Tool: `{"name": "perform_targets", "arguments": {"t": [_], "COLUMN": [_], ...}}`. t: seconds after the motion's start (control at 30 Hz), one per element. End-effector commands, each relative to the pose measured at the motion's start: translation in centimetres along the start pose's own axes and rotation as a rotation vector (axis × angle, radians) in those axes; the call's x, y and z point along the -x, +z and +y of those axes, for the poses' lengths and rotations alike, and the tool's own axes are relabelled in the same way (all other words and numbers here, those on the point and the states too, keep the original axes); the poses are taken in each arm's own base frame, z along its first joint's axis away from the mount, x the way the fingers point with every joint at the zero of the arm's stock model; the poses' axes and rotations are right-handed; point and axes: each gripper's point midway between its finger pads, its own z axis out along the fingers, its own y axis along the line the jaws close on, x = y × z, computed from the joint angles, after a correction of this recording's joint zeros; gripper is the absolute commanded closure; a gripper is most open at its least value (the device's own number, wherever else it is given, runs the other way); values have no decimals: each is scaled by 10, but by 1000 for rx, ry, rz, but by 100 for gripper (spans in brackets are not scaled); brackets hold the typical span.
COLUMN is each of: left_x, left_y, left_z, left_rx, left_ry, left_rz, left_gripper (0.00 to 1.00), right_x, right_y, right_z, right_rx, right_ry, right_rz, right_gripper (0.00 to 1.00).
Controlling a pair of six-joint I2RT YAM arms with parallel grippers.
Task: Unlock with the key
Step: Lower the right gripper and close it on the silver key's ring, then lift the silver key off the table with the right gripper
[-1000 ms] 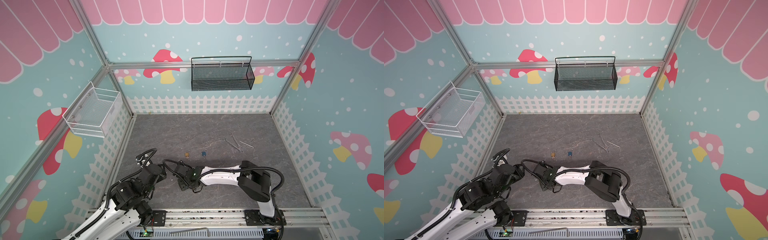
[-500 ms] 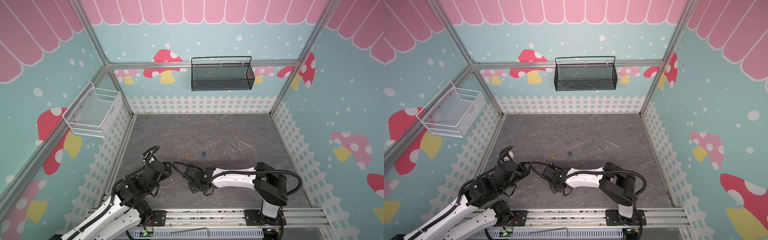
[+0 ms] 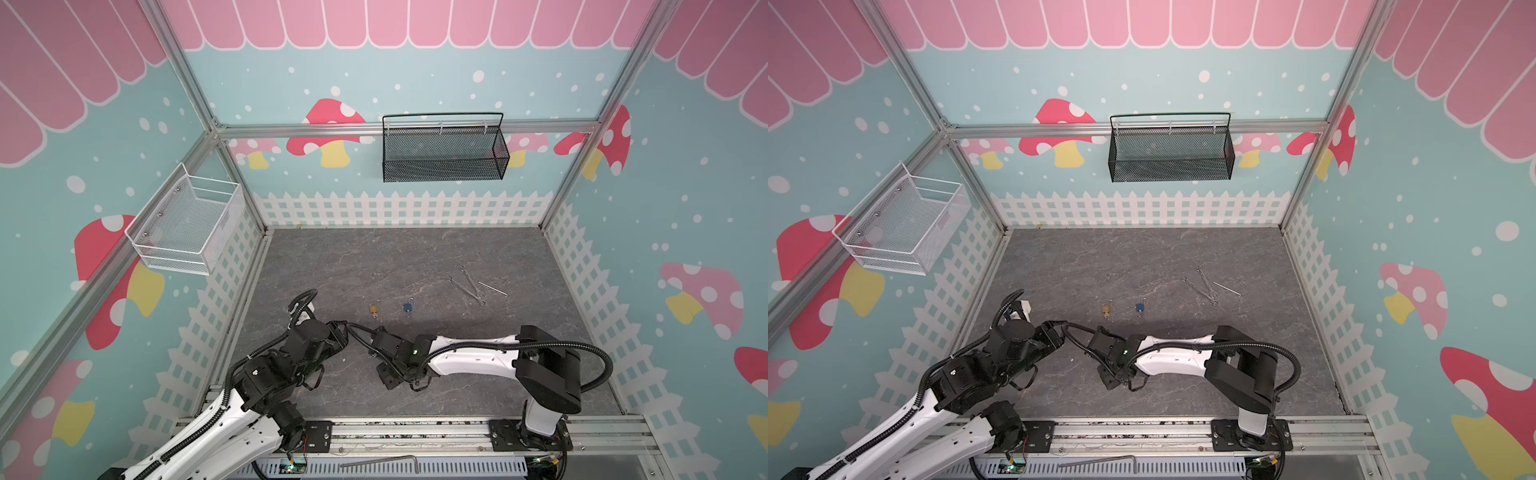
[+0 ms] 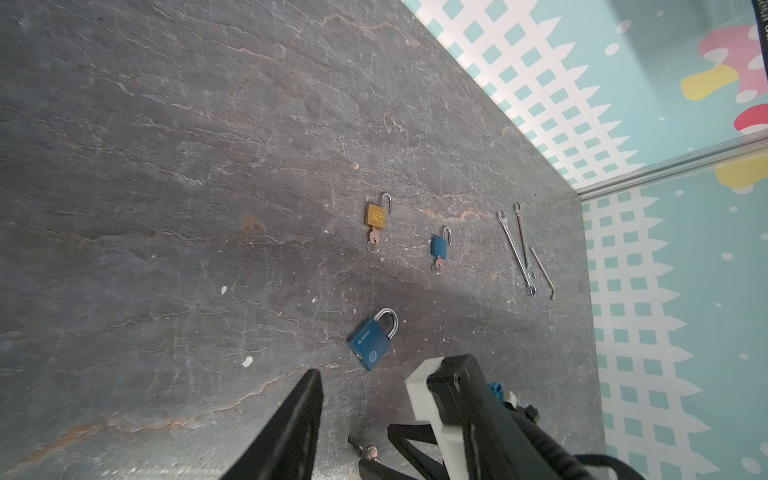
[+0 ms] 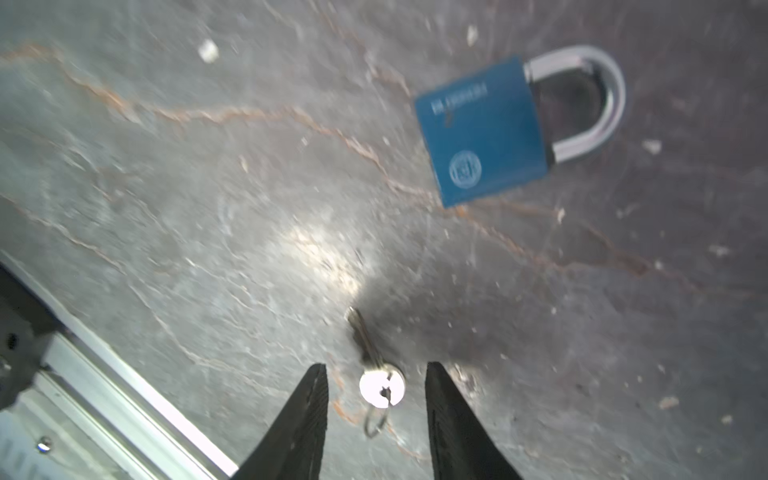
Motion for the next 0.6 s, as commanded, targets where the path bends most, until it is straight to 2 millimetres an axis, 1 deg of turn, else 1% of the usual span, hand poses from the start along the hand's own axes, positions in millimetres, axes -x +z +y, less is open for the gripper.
{"name": "perform_targets", "arguments": {"t": [0.0, 0.1, 0.2, 0.37, 0.57], "left_x": [-9, -13, -15, -14, -13], "left_y": [8, 12, 15, 14, 13], "left_z": [-3, -5, -6, -5, -2], "left_rx": [-18, -16, -16, -18, -25], "left_ry": [-31, -26, -22, -26, -45], "left_rz": [40, 58, 66, 55, 42], "left_gripper": [48, 48, 48, 48, 48], "right_x": [-19, -22, -20, -15, -12], "right_y": [-4, -2, -1, 1, 6], "right_z": [-8, -11, -7, -5, -6], "right_rx": [1, 0, 22, 19, 6], "right_ry": [51, 74, 73, 68, 57], "right_rz": [45, 39, 29, 17, 16], "right_gripper": [58, 60, 64, 65, 71]}}
